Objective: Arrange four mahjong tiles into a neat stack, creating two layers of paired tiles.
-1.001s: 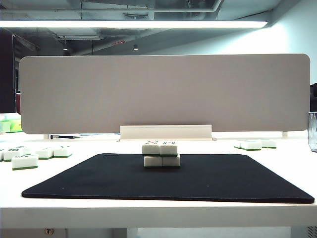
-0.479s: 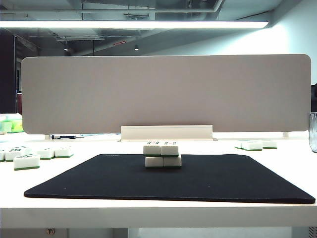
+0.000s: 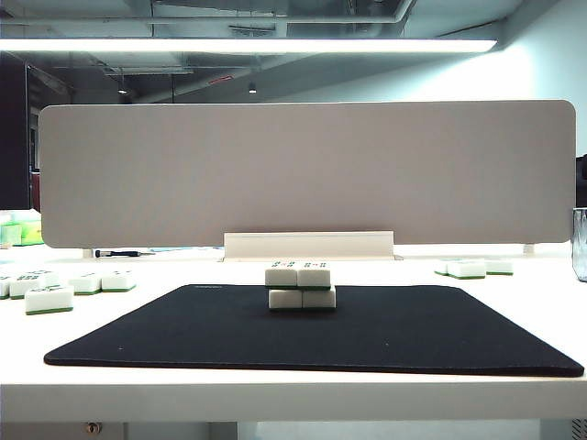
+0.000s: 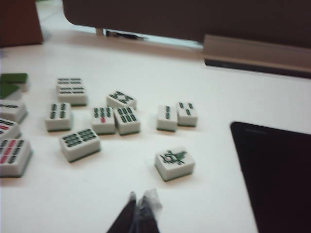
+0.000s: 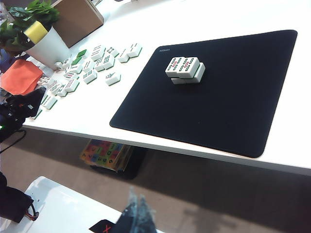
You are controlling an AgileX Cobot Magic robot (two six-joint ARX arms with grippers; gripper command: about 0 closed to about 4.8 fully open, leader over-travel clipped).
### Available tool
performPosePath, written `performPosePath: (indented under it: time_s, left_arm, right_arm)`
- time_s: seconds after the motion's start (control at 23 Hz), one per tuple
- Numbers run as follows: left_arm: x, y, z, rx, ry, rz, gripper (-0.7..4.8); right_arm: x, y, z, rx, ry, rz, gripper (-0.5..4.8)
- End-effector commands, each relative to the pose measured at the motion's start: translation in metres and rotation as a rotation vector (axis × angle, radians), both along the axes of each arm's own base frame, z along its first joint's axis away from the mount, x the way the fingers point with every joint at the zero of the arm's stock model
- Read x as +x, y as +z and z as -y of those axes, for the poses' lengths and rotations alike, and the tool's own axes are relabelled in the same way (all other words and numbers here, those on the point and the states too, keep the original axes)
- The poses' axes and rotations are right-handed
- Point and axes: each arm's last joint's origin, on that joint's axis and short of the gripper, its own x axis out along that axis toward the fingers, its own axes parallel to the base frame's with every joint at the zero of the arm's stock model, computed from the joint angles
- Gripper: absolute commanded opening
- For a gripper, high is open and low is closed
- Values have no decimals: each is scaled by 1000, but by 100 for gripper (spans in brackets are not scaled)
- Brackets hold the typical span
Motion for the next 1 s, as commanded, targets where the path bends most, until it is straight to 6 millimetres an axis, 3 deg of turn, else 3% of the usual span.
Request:
performPosePath:
  time_s: [0.04, 0.35, 1.0]
  left_arm:
    - [-1, -9, -5, -6, 4, 15, -6]
    - [-6, -19, -6, 87, -6, -70, -6]
    - [-6, -18, -6, 8, 4, -60, -6]
  right_arm:
    - [-2, 1, 0, -2, 3, 25, -1]
    - [-2, 1, 0, -1, 4, 25, -1]
    - [-2, 1, 0, -2, 3, 25, -1]
